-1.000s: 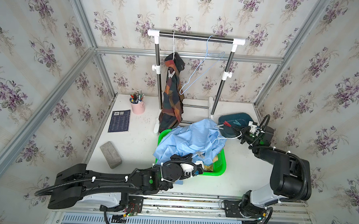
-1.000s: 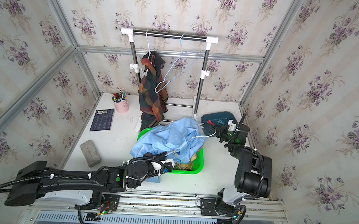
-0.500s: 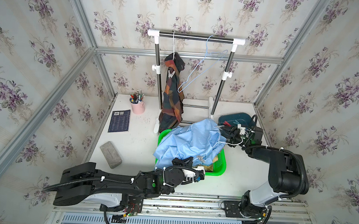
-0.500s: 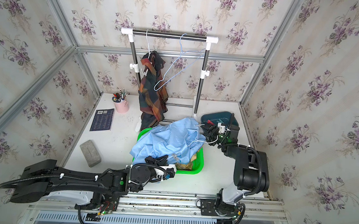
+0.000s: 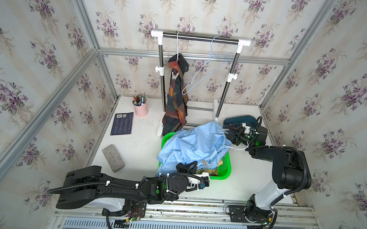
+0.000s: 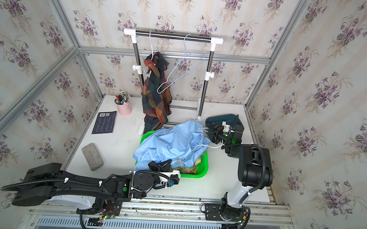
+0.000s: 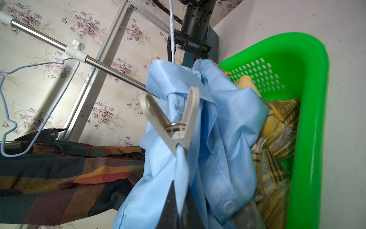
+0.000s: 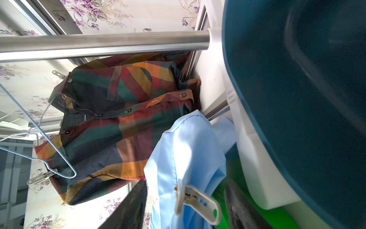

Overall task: Remove the clothespins securing long-sleeve shirts to the hanger
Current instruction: Remove the clamp from the hanger.

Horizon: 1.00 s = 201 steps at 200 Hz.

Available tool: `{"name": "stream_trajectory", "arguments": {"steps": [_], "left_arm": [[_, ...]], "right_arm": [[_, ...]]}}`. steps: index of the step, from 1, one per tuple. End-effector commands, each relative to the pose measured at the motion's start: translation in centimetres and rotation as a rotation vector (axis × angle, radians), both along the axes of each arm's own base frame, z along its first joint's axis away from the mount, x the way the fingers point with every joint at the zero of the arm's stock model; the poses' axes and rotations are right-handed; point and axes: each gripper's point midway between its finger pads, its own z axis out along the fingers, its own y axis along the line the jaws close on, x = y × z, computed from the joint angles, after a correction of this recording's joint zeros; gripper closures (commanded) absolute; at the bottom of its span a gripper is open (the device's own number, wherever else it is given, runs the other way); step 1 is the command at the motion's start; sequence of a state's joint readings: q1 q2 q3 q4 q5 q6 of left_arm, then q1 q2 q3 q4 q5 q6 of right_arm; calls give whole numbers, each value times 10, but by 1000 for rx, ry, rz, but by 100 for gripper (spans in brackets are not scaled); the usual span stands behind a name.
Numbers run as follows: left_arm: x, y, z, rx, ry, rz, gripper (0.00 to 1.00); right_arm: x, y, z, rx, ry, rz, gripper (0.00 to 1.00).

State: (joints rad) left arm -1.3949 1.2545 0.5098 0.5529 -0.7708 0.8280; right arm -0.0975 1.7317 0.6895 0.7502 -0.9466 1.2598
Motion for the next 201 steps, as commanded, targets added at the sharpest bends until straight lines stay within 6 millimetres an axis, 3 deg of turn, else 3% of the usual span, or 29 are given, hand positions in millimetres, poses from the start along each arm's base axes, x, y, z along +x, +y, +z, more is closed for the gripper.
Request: {"name": "stream_trajectory", "arguments": {"steps": [1, 160, 201], "left_arm": [[1, -1, 7, -26, -19, 7, 100], [0, -4, 4, -19, -49, 15, 100], [0, -5, 3, -24, -42, 19, 100]], "right_arm": [[3, 2, 11, 32, -35, 10, 40], [2, 5, 6, 85, -28, 29, 76], [-5, 6, 5, 84, -25, 29, 95]]}}
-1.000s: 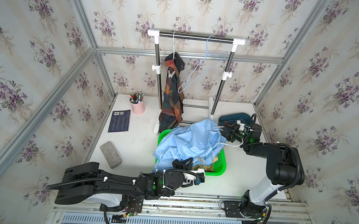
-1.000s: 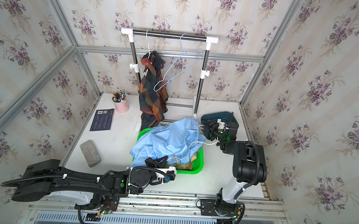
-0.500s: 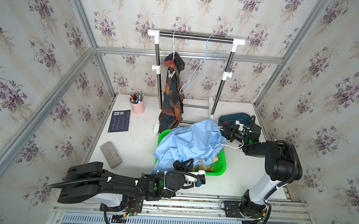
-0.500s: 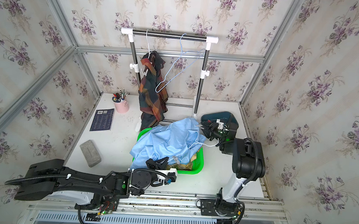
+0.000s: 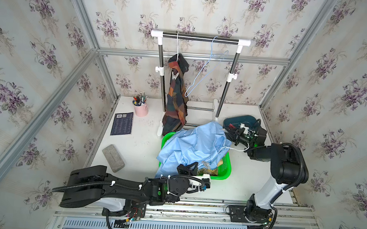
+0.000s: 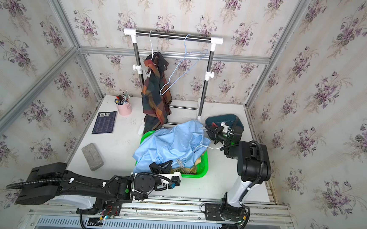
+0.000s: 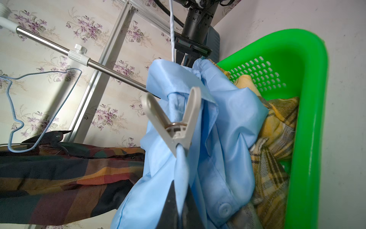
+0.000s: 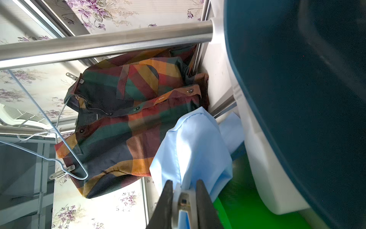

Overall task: Remove the clothespins securing long-sleeve shirts to the hanger
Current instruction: Remove the clamp from the hanger, then place the clamp in the storage box.

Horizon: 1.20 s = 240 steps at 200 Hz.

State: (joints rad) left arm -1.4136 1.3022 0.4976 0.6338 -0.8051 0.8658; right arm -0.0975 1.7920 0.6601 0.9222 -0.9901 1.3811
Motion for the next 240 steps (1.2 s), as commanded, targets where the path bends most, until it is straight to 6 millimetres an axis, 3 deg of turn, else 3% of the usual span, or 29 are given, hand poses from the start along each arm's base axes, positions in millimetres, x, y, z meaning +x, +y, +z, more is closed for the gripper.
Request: {"name": "stream_trajectory", "arguments": {"steps": [1, 17, 61, 85, 127, 177, 209, 240], "left_arm": [[2, -1, 7, -36, -9, 11, 100], [3, -2, 7, -39, -8, 16, 100], [11, 4, 9, -63, 22, 42, 100], [17, 8, 9, -71, 52, 66, 100], [25, 14, 10, -93, 101, 92, 100], [30, 11, 37, -169, 109, 82, 100], [34, 6, 51, -182, 72, 55, 100], [34, 3, 64, -219, 81, 25, 100]], "right_arm": [[-3, 1, 8, 4, -34, 10, 96], [-7, 2, 7, 2, -35, 11, 100], [-15, -2, 8, -1, -36, 2, 100], [-17, -16, 12, -20, -40, -36, 100], [-9, -70, 16, -74, -36, -184, 100], [48, -132, -1, -399, 26, -364, 100], [64, -146, -17, -479, 70, -386, 52], [52, -142, -12, -507, 65, -373, 29]]}}
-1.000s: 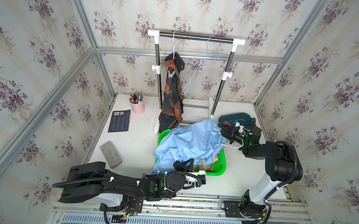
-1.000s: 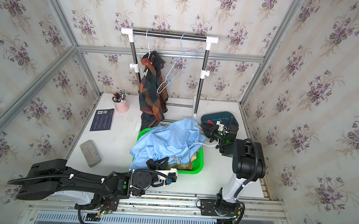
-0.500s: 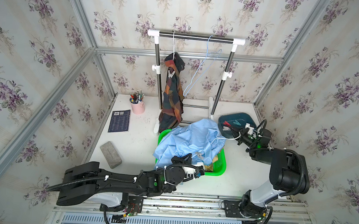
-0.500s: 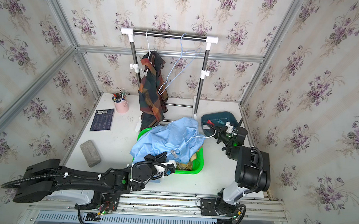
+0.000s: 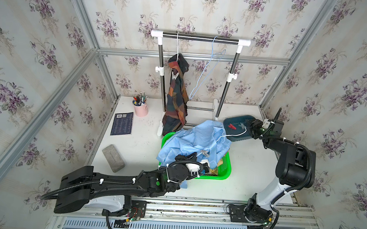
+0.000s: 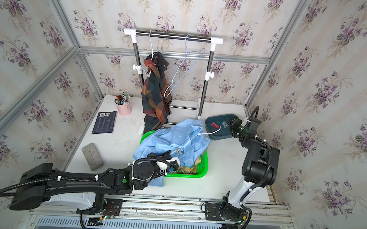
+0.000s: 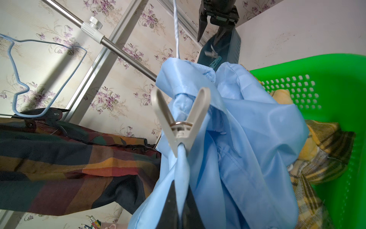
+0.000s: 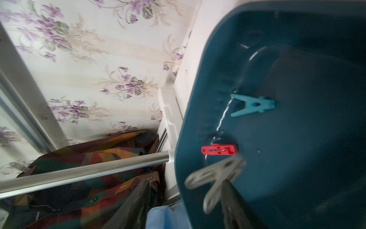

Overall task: Remove the clothespins securing long-sleeve shirts to the hanger
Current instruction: Place the clamp in the storage box, then remove the clamp from the hanger.

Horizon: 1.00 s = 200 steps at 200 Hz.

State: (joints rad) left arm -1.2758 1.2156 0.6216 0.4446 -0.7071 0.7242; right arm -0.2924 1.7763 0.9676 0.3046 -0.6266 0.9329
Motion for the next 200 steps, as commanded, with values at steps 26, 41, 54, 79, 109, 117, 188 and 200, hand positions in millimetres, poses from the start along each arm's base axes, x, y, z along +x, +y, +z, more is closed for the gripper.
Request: {"name": "stream_trajectory", "arguments": {"steps": [26, 41, 54, 79, 109, 117, 188, 200], "left_arm": [[-3, -6, 31, -142, 39, -63, 100], [-4, -3, 30, -144, 57, -74, 100], [-5, -2, 27, -140, 65, -81, 100], [4, 3, 29, -203, 135, -75, 100], [15, 4, 31, -267, 209, -70, 100], [19, 6, 29, -276, 220, -57, 100], [12, -6, -6, -153, 190, -38, 100], [10, -11, -8, -140, 179, -35, 100]], "right_arm": [[-37, 10, 28, -110, -27, 14, 29], [-55, 31, 64, -163, -97, 63, 30], [-75, 61, 97, -179, -193, 153, 29], [-124, 101, 140, -201, -370, 282, 30], [-174, 144, 156, -213, -507, 456, 29], [-184, 153, 158, -197, -522, 487, 30], [-205, 167, 142, -163, -517, 504, 17], [-196, 168, 133, -149, -486, 502, 18]]}}
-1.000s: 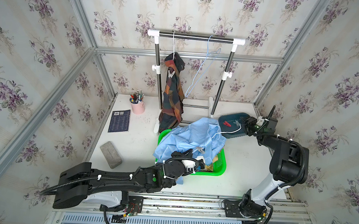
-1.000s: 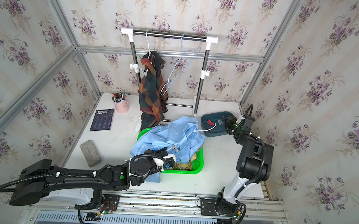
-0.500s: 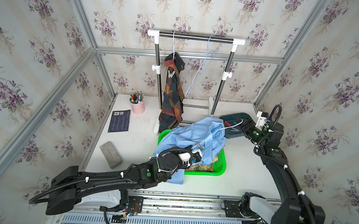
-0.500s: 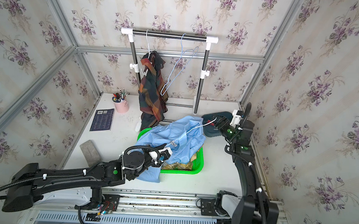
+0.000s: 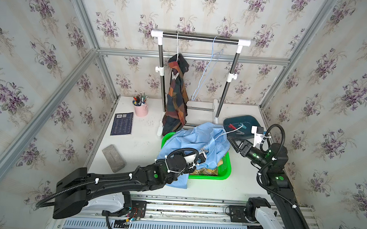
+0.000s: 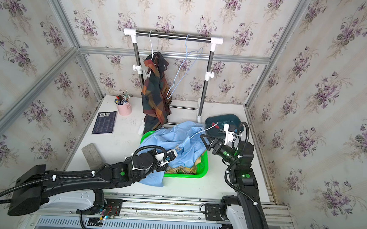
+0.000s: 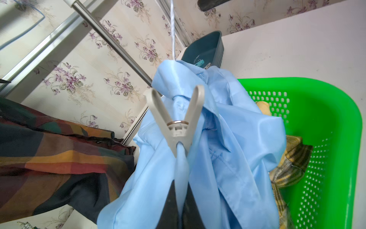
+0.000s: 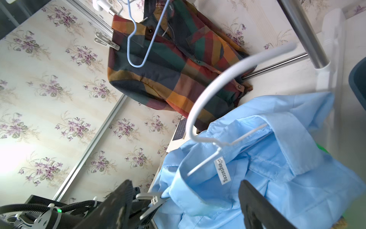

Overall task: Remove the clothespins securing long-sleeve shirts to the hanger
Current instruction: Remove the clamp from the hanger.

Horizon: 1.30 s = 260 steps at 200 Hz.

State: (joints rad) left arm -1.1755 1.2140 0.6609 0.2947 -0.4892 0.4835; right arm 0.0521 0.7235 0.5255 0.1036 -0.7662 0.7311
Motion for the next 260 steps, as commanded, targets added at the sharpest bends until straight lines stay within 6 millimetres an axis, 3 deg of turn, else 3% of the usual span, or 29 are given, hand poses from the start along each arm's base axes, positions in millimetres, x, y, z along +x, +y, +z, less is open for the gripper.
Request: {"name": "stream_trajectory", "arguments": {"steps": [1, 29, 52, 93, 118, 142, 156, 172, 189, 206, 225, 260], "left_arm": [[1, -7, 11, -27, -47, 23, 100], [-1, -12, -1, -15, -31, 26, 100], [-4, -14, -10, -11, -6, 16, 100], [-7, -18, -15, 2, 18, -8, 100], [-8, -18, -18, 5, 30, -13, 100], [-9, -17, -18, -3, 49, -7, 100], [-8, -16, -15, -17, 57, 5, 87], [-10, -13, -10, -34, 69, 6, 67], [-9, -7, -3, -60, 71, 24, 33], [-10, 2, 5, -80, 77, 34, 15], [-18, 7, 21, -111, 86, 20, 6], [-26, 6, 47, -167, 123, 15, 5]], "right_arm": [[15, -2, -13, 4, 42, -27, 18], [36, -14, -19, -41, 53, -115, 23], [45, -16, -10, -57, 16, -137, 24], [55, 0, 6, -106, -51, -107, 33], [54, 13, 16, -122, -94, -98, 49], [55, 19, 16, -146, -88, -103, 84], [55, 21, 11, -153, -75, -110, 100], [57, 25, 5, -159, -57, -111, 100], [59, 30, 2, -173, -38, -119, 100], [63, 33, 2, -182, -15, -136, 100], [68, 35, 1, -195, 29, -163, 100], [73, 40, 0, -227, 73, -223, 100]]}}
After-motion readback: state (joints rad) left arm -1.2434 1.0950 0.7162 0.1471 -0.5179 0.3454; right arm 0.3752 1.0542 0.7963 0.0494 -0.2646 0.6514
